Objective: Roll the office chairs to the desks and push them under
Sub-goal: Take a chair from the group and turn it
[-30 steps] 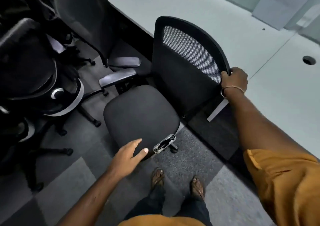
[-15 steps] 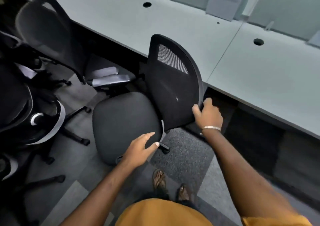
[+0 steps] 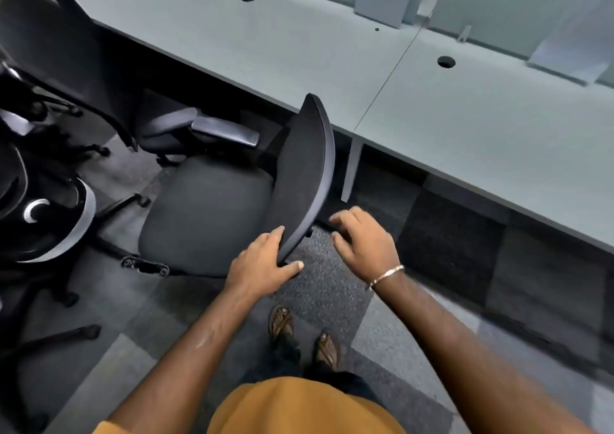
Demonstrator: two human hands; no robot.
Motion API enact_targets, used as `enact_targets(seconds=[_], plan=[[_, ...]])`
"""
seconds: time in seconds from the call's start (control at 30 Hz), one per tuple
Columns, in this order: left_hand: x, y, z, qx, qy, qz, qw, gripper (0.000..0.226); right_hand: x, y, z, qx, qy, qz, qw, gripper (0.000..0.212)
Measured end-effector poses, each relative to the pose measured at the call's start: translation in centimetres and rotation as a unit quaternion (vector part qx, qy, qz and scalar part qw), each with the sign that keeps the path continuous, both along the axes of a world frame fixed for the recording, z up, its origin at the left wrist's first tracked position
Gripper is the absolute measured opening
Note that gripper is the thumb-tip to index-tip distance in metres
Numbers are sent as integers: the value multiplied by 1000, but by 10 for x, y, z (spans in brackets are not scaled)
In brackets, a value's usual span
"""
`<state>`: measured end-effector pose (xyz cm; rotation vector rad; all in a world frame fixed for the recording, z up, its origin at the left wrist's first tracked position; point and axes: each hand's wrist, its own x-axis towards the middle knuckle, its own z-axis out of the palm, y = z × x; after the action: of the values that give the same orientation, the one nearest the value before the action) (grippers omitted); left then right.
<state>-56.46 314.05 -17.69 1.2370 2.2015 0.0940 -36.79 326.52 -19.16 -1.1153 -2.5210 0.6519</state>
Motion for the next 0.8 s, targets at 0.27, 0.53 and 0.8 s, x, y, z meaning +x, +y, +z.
enact_targets(seconds=[0.27,0.53,0.8], plan=[[23,-35,7,23,169,15,985,36,-27,23,15,121,-38,86,988,61],[-37,-148,2,-14,202,30,979,48,-33,9,16,127,-74,112,983,69],[-99,-208,8,75,231,-7,970,99,-80,-16,11,134,-171,187,958,70]])
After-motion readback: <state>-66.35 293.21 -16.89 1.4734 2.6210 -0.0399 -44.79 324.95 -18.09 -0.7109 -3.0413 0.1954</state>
